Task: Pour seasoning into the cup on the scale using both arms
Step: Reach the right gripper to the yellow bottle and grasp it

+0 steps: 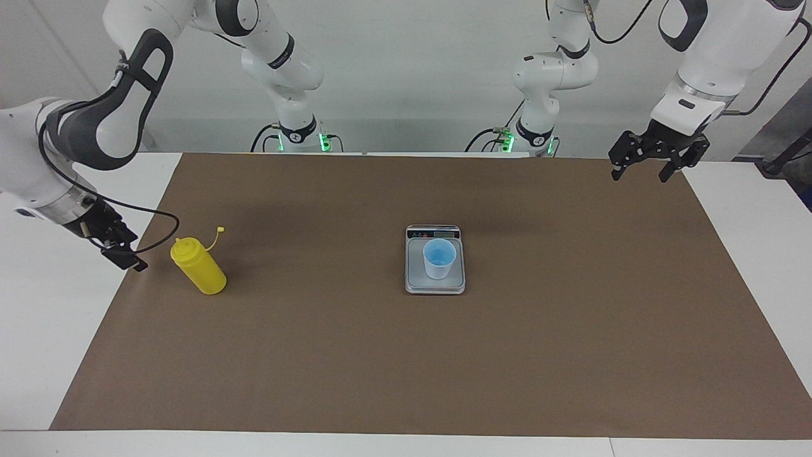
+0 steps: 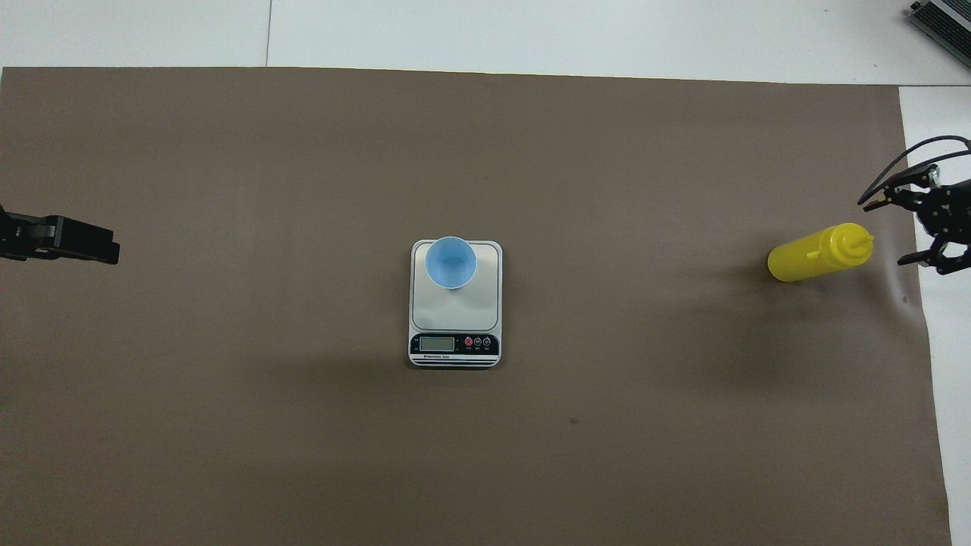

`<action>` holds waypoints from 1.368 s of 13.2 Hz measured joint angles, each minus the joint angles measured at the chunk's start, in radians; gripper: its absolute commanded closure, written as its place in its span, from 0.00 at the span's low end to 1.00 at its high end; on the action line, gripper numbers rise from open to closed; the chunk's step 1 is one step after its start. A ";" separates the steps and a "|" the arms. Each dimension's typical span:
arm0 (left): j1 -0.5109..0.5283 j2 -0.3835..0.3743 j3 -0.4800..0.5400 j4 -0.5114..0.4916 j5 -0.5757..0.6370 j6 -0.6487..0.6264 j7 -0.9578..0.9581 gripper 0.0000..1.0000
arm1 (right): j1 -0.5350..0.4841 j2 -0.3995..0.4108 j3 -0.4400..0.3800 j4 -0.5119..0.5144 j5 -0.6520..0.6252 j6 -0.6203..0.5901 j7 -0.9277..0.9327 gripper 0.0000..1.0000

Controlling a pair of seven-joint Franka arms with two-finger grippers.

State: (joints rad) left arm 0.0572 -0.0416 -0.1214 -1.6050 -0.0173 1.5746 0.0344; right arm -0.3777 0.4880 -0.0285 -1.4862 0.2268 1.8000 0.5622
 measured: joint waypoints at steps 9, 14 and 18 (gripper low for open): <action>0.000 0.004 -0.001 -0.013 0.000 -0.012 -0.050 0.00 | -0.003 0.043 0.009 -0.026 0.192 -0.143 0.118 0.00; 0.000 0.004 -0.001 -0.013 0.000 -0.012 -0.050 0.00 | -0.004 0.043 0.009 -0.047 0.228 -0.135 0.159 0.00; 0.000 0.003 -0.004 -0.011 0.000 -0.012 -0.048 0.00 | -0.004 0.043 0.009 -0.056 0.253 -0.129 0.199 0.99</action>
State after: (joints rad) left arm 0.0572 -0.0387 -0.1255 -1.6161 -0.0173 1.5625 -0.0135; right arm -0.3817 0.5312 -0.0196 -1.5426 0.4796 1.6709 0.7607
